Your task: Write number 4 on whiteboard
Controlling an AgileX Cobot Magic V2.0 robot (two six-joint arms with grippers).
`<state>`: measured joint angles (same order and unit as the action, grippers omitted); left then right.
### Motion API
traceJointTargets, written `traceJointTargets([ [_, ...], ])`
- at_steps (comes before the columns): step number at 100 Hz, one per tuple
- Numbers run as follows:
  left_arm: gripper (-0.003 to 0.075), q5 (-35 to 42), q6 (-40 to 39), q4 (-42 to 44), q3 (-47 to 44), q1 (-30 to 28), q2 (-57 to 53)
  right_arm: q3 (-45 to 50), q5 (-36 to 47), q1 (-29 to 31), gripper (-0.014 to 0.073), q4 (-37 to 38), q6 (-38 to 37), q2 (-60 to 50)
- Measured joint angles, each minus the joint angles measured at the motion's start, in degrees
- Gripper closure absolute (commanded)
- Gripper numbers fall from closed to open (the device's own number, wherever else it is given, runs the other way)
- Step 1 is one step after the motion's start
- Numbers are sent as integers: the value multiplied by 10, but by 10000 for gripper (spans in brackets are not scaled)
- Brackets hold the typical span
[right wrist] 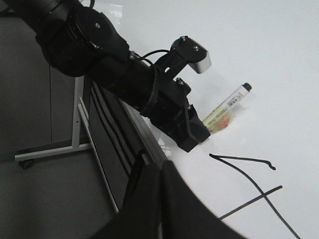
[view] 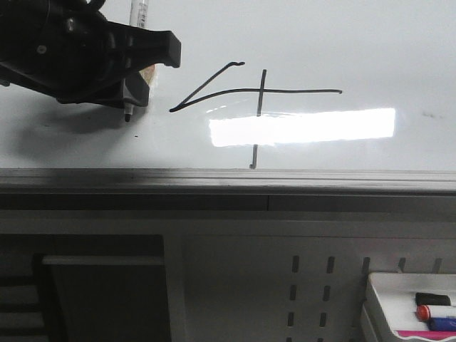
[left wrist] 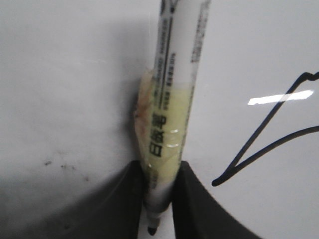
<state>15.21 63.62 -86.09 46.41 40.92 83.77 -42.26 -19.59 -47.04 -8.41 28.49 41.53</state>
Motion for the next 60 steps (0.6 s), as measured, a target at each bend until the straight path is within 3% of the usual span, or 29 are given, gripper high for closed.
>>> traceJointTargets([
  [28, 733, 0, 0, -9, 0, 0, 0, 0, 0, 0, 657, -6, 0, 0],
  [48, 594, 0, 0, -11, 1, 0, 0, 0, 0, 0, 657, -8, 0, 0],
  [60, 569, 0, 0, -12, 1, 0, 0, 0, 0, 0, 657, -8, 0, 0],
])
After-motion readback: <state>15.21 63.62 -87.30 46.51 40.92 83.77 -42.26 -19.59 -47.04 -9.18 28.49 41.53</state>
